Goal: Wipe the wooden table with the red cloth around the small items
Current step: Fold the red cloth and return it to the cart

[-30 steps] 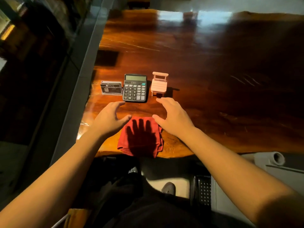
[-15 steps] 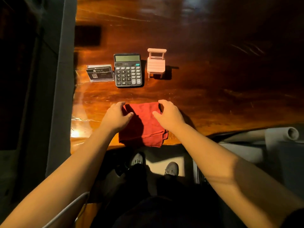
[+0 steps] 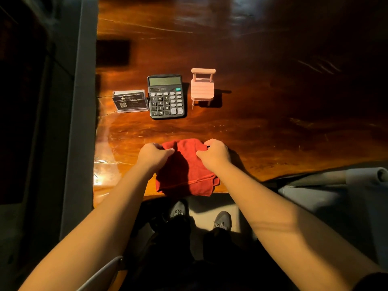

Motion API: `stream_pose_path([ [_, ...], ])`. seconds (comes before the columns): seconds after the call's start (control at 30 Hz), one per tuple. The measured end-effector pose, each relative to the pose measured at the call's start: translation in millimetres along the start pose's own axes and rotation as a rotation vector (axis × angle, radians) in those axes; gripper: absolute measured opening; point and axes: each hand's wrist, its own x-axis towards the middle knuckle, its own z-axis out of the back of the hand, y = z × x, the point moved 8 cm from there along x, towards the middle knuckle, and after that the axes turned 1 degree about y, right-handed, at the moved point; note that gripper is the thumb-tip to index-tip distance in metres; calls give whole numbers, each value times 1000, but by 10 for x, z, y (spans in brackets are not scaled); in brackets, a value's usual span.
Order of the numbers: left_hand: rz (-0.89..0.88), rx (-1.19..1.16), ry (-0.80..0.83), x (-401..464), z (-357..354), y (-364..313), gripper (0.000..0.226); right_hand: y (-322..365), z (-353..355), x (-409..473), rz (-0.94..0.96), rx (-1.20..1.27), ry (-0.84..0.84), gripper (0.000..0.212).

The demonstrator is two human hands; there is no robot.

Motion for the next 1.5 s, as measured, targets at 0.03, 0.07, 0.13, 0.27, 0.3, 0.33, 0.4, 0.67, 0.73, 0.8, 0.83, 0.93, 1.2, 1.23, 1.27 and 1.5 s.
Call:
stream_pose_path([
  [0.03,-23,-1,9,-14,13,-17,27,21,12,-16,15,2,14,29],
  [0.07,-57,-1,13,-29,35,-37,24,39,33,-38,28,13,24,22],
  [0.13,-126,-34,25,-69,85,-77,20,69,100,-94,49,54,35,18],
  [0.27,-182,-261,125,-141,174,-117,6,124,318,-249,85,157,29,23],
  [0.3,-201,-307,150,-169,211,-156,4,137,389,-296,94,179,20,25],
  [0.33,-222,-343,168,-200,256,-206,8,148,460,-345,105,206,11,26],
  [0.4,-276,-385,188,-262,365,-351,14,186,611,-451,132,287,-1,29],
  [0.67,-577,-503,350,-780,634,-1366,14,324,1415,-932,231,566,-142,29],
  [0.73,-633,-501,389,-926,621,-1642,10,282,1650,-1058,240,604,-196,27],
  [0.8,-687,-486,446,-1084,551,-1902,9,180,1863,-1196,244,643,-257,26],
  [0.83,-703,-486,478,-1159,489,-2018,11,116,1972,-1273,247,660,-289,25],
  [0.93,-754,-470,550,-1383,316,-2319,9,-90,2247,-1480,256,722,-377,20],
  [1.2,-827,-298,837,-2184,-788,-2972,8,-1172,2839,-2350,189,930,-640,17],
  [1.23,-833,-269,868,-2313,-968,-3022,8,-1349,2880,-2461,163,954,-672,17],
  [1.27,-830,-247,906,-2432,-1148,-3060,9,-1528,2907,-2570,140,979,-696,17],
  [1.5,-811,-51,1092,-3090,-2408,-3127,8,-2686,2873,-3209,-44,1140,-822,20],
])
